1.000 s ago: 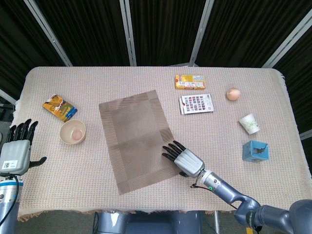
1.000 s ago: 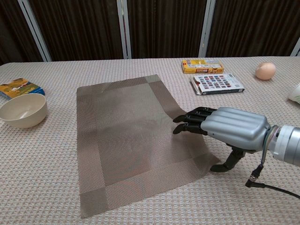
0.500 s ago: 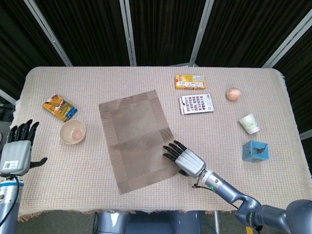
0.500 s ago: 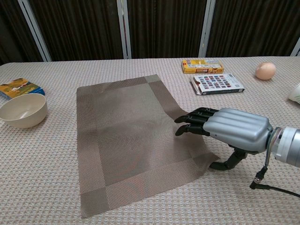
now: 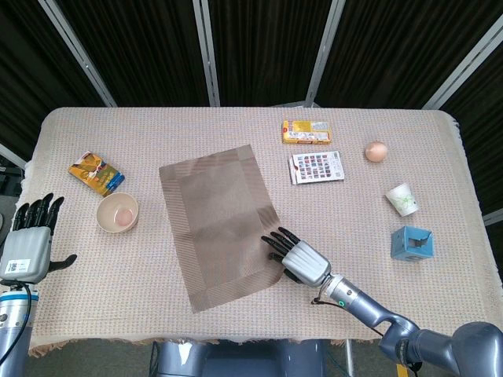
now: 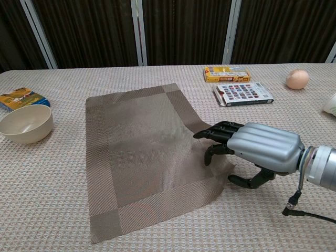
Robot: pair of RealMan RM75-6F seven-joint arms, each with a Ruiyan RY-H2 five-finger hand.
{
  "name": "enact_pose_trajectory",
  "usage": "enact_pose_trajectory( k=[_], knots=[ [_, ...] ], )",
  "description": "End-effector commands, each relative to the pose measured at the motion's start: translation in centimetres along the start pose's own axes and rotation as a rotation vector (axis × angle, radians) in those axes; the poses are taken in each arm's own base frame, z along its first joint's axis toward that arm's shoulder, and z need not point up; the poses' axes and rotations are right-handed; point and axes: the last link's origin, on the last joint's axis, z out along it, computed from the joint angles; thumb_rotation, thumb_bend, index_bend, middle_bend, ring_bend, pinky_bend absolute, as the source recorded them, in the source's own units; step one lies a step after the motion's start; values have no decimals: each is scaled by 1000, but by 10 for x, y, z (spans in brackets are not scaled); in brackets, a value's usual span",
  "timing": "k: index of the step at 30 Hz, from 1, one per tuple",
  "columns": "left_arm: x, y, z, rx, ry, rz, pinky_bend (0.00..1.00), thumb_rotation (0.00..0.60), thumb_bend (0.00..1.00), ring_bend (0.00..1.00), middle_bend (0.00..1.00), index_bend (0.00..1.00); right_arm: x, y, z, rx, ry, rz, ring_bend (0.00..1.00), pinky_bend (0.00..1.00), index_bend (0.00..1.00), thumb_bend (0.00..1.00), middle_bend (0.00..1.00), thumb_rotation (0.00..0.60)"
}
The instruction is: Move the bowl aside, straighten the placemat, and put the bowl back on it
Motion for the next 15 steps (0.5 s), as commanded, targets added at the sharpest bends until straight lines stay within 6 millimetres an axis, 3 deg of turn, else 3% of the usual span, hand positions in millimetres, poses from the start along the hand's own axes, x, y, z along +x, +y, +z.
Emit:
enact_pose_trajectory(
  k=[1,2,7,15],
  knots=[
    [0,0,0,-1,-2,-1,0,600,0,0,0,0,0,-1,-1,6,11,11,0,0,737,420,30,600],
    [0,0,0,-2,-2,-1,0,600,0,0,0,0,0,-1,-1,7,14,13,0,0,783,427,40,600],
    [0,0,0,-3,-3,-3,0,600,0,0,0,0,1,-2,-7,19,41,32,0,0,798,428,54,600],
    [0,1,-1,-9,-12,-6,0,600,0,0,0,0,19,8,-41,52,110,16,0,0,798,424,73,600]
  ],
)
